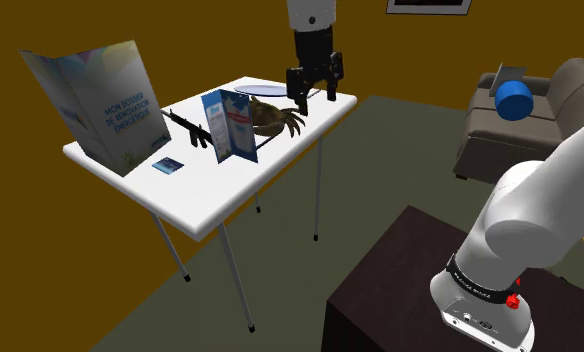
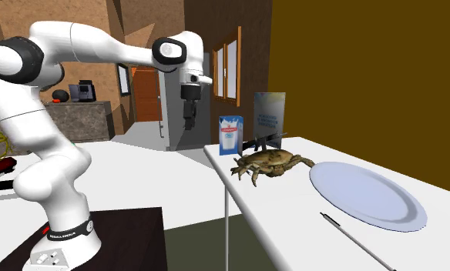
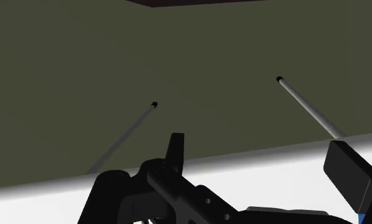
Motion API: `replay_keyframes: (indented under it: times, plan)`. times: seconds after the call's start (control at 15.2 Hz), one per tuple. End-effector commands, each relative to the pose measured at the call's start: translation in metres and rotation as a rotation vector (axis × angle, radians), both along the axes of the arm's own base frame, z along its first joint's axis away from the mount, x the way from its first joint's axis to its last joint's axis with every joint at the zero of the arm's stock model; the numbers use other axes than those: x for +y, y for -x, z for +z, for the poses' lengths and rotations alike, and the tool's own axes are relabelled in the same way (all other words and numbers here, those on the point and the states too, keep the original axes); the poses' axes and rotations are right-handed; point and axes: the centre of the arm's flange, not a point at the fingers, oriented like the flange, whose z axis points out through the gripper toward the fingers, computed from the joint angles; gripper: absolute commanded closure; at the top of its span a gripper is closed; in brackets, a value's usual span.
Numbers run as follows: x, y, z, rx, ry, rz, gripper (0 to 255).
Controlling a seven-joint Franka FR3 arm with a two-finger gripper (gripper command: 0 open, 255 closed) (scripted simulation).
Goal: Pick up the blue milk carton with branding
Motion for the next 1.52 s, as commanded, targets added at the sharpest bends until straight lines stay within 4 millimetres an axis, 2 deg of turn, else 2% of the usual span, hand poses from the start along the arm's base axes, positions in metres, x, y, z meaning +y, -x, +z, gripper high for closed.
replay_keyframes:
  times: [0.0, 0.86, 1.32, 1.45]
  plan:
    - [0.016, -0.021, 0.002, -0.007, -0.013, 0.007, 0]
    - [0.114, -0.139, 0.023, -0.052, -0.087, 0.051, 0]
    - [0.114, -0.139, -0.014, -0.052, -0.087, 0.051, 0]
    - [0.114, -0.139, -0.017, -0.052, -0.087, 0.051, 0]
